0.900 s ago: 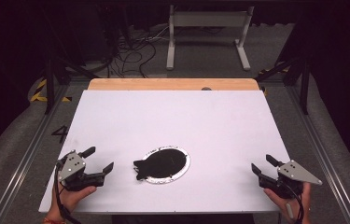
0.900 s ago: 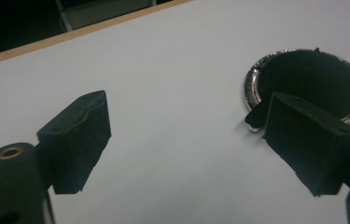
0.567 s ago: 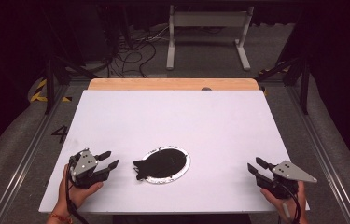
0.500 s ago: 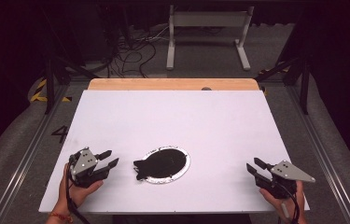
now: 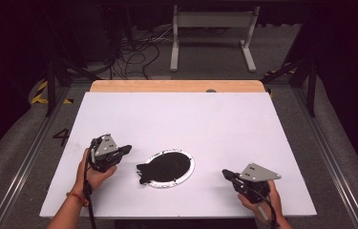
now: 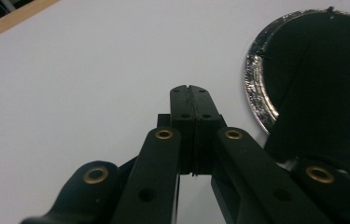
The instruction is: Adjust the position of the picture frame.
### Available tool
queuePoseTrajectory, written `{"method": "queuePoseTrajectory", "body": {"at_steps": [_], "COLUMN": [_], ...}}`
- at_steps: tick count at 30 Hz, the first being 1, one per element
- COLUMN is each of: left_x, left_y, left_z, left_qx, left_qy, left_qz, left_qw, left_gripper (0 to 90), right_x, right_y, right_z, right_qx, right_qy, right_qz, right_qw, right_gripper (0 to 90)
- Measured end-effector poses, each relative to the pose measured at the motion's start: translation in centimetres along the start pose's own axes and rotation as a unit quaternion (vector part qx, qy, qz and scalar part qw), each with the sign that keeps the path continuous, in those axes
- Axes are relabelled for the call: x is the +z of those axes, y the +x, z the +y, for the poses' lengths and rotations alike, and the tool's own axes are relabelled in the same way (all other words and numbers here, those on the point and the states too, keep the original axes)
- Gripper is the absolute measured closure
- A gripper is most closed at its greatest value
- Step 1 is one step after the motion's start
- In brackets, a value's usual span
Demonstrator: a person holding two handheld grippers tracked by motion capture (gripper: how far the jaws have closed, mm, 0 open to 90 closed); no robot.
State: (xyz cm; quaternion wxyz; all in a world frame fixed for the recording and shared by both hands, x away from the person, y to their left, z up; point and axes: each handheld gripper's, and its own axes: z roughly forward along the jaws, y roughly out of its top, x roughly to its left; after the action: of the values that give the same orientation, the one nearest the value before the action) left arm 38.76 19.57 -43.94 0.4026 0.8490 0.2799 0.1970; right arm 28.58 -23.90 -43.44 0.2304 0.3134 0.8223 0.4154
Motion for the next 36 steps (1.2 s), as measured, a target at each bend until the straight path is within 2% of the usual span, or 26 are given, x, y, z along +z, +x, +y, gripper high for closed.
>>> {"method": "queuePoseTrajectory", "body": {"at_steps": [2,4,6,8,10,12,14,17,20,22,24,27,29,33,35,36], "left_x": [1.1,2.0,2.6,2.7,2.5,2.4,2.5,2.5,2.4,2.5,2.5,2.4,2.3,2.3,2.2,2.2], "left_y": [0.3,0.4,0.2,-0.1,-0.1,-0.1,-0.4,-1.1,-1.4,-1.6,-2.0,-2.4,-2.6,-4.1,-4.7,-4.8], "left_z": [0.4,0.6,0.7,0.5,0.1,-0.4,-0.6,-0.4,-0.5,-0.8,-0.9,-0.9,-1.0,-0.9,-0.6,-0.5], "left_qx": [0.0,-0.003,0.005,0.006,0.0,-0.005,-0.001,0.01,0.012,0.011,0.013,0.019,0.02,0.028,0.04,0.039], "left_qy": [0.008,0.021,0.032,0.032,0.033,0.035,0.044,0.051,0.054,0.066,0.064,0.064,0.063,0.063,0.069,0.071], "left_qz": [-0.008,-0.025,-0.035,-0.041,-0.045,-0.06,-0.07,-0.076,-0.077,-0.08,-0.09,-0.085,-0.093,-0.104,-0.09,-0.09], "left_qw": [0.9999,0.9995,0.9989,0.9986,0.9984,0.9976,0.9966,0.9958,0.9955,0.9945,0.9938,0.9942,0.9935,0.9922,0.9927,0.9926], "left_gripper": [89.8,89.9,89.9,89.8,89.8,89.8,89.8,89.8,89.8,89.8,89.9,90.0,90.0,90.0,90.0,90.0], "right_x": [0.9,2.0,3.0,4.1,5.2,5.9,6.5,6.8,6.8,6.9,7.1,7.2,7.3,7.6,7.7,7.7], "right_y": [0.8,1.7,2.5,3.2,4.0,4.2,4.4,4.8,4.8,4.9,5.0,5.0,5.0,4.7,4.6,4.4], "right_z": [0.6,1.1,1.4,1.6,1.7,1.7,1.6,1.7,1.7,1.7,1.8,1.9,2.0,2.2,2.2,2.2], "right_qx": [-0.01,-0.018,-0.022,-0.028,-0.04,-0.039,-0.037,-0.044,-0.04,-0.045,-0.049,-0.051,-0.05,-0.052,-0.052,-0.053], "right_qy": [0.003,0.005,0.009,0.017,0.026,0.029,0.035,0.041,0.038,0.044,0.051,0.052,0.053,0.054,0.055,0.056], "right_qz": [0.01,0.02,0.033,0.043,0.046,0.054,0.062,0.061,0.065,0.068,0.071,0.073,0.078,0.081,0.083,0.087], "right_qw": [0.9999,0.9996,0.9992,0.9986,0.9978,0.9974,0.9968,0.9963,0.9964,0.9957,0.995,0.9947,0.9943,0.9938,0.9936,0.9933], "right_gripper": [90.0,90.0,90.0,90.0,90.0,90.0,90.0,90.0,90.0,90.0,90.0,90.0,90.0,90.0,90.0,90.0]}}
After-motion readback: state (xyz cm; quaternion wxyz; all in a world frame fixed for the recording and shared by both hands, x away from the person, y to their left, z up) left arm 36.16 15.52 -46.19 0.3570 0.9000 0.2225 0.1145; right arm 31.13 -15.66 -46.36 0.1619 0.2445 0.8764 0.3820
